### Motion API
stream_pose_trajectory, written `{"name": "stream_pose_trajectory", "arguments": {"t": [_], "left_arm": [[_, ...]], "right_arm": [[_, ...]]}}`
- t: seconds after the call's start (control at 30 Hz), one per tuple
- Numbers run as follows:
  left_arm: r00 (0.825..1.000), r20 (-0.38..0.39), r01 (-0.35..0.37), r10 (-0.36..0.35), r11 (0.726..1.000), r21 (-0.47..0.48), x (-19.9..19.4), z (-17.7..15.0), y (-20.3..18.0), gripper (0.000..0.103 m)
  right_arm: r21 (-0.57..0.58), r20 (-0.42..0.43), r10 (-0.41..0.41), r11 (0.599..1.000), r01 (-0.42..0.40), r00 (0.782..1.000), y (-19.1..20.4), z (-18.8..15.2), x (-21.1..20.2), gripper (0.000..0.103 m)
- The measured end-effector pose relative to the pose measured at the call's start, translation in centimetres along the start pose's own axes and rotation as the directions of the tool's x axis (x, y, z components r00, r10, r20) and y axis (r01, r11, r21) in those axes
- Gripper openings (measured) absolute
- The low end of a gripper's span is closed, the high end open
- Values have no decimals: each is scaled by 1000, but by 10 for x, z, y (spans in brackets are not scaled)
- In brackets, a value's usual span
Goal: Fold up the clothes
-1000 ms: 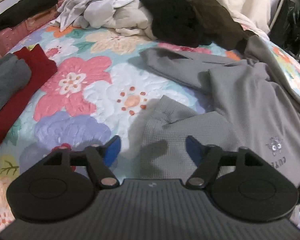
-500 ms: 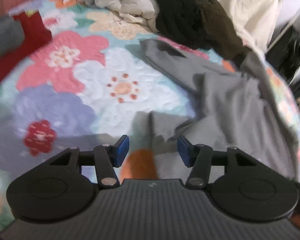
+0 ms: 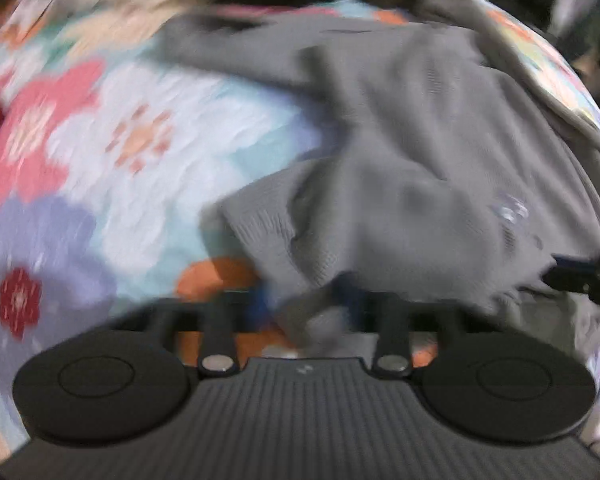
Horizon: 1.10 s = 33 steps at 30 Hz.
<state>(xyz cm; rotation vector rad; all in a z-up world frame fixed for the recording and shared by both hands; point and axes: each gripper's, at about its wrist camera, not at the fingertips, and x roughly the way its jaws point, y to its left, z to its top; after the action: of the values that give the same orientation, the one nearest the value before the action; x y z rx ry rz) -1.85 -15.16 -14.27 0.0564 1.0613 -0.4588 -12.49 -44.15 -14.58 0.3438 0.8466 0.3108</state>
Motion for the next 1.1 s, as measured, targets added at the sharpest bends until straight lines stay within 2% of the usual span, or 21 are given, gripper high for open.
{"name": "stream_pose_trajectory", "arguments": {"t": [0.07, 0.13, 0.17, 0.23, 0.27, 0.3, 0.37, 0.4, 0.47, 0.53, 0.6, 0.63, 0.7, 0.77, 0.83, 0.87, 0.9, 0.93, 0.97, 1.03, 1.1], "left_arm": [[998, 59, -26, 23, 998, 51, -11, -1, -10, 6], [987, 158, -40, 37, 999, 17, -33, 1, -3, 6], [979, 203, 2, 4, 1000, -31, -47, 4, 6, 6], [947, 298, 177, -122, 971, -162, -80, 15, 36, 6], [924, 347, 245, -163, 947, -209, -96, 20, 50, 6], [907, 384, 277, -173, 931, -236, -111, 23, 59, 5], [893, 426, 273, -143, 926, -261, -133, 25, 72, 5], [898, 429, 230, -97, 935, -270, -140, 26, 76, 4], [920, 383, 32, 83, 958, -286, -143, 29, 81, 1], [924, 287, -167, 252, 943, -288, -130, 32, 84, 1], [923, 192, -269, 333, 916, -296, -111, 30, 90, 1], [930, 160, -272, 330, 913, -305, -103, 27, 92, 1], [958, 128, -204, 258, 922, -330, -95, 20, 92, 1], [969, 113, -177, 219, 937, -302, -86, 18, 79, 4], [977, 110, -153, 184, 958, -245, -80, 20, 54, 4], [984, 111, -115, 143, 967, -226, -78, 20, 41, 5], [989, 110, -76, 101, 975, -208, -76, 20, 28, 7], [992, 109, -38, 60, 981, -191, -74, 21, 14, 10], [994, 107, -1, 20, 985, -174, -69, 23, 0, 13], [997, 83, 8, 1, 994, -108, -57, 25, -35, 17], [999, 51, -5, 7, 1000, -31, -45, 25, -73, 17]], "right_arm": [[34, -4, 46, 998, -46, 999, -2, -4, 2, 56], [44, -38, 72, 997, -70, 997, 0, -8, 9, 57], [26, -67, 68, 997, -66, 995, 4, -12, 13, 56], [-89, -71, 11, 996, -17, 997, 16, -17, 20, 42], [-149, -61, -20, 989, 10, 998, 22, -19, 19, 20], [-180, -49, -6, 984, -3, 999, 27, -19, 15, 11], [-249, -18, 40, 968, -43, 999, 40, -18, 4, 8], [-286, 2, 71, 956, -68, 997, 49, -17, -2, 7], [-382, -22, 106, 918, -106, 994, 72, -18, -7, 7], [-454, -90, 170, 870, -192, 981, 97, -23, -3, 7], [-504, -192, 196, 821, -268, 962, 120, -36, 13, 8], [-517, -218, 191, 809, -279, 957, 128, -45, 21, 8], [-526, -265, 188, 794, -305, 946, 140, -57, 32, 8], [-544, -284, 174, 780, -308, 943, 145, -63, 36, 9], [-510, -294, 197, 795, -328, 935, 141, -54, 32, 13], [-471, -291, 212, 817, -333, 933, 137, -46, 32, 15], [-430, -259, 221, 845, -317, 940, 132, -41, 28, 20], [-400, -193, 201, 878, -264, 960, 123, -35, 20, 29], [-377, -129, 153, 907, -191, 980, 113, -32, 11, 44], [-318, 0, 35, 947, -33, 999, 89, -22, -12, 46], [-218, 82, -45, 974, 62, 996, 54, -12, -38, 46]]}}
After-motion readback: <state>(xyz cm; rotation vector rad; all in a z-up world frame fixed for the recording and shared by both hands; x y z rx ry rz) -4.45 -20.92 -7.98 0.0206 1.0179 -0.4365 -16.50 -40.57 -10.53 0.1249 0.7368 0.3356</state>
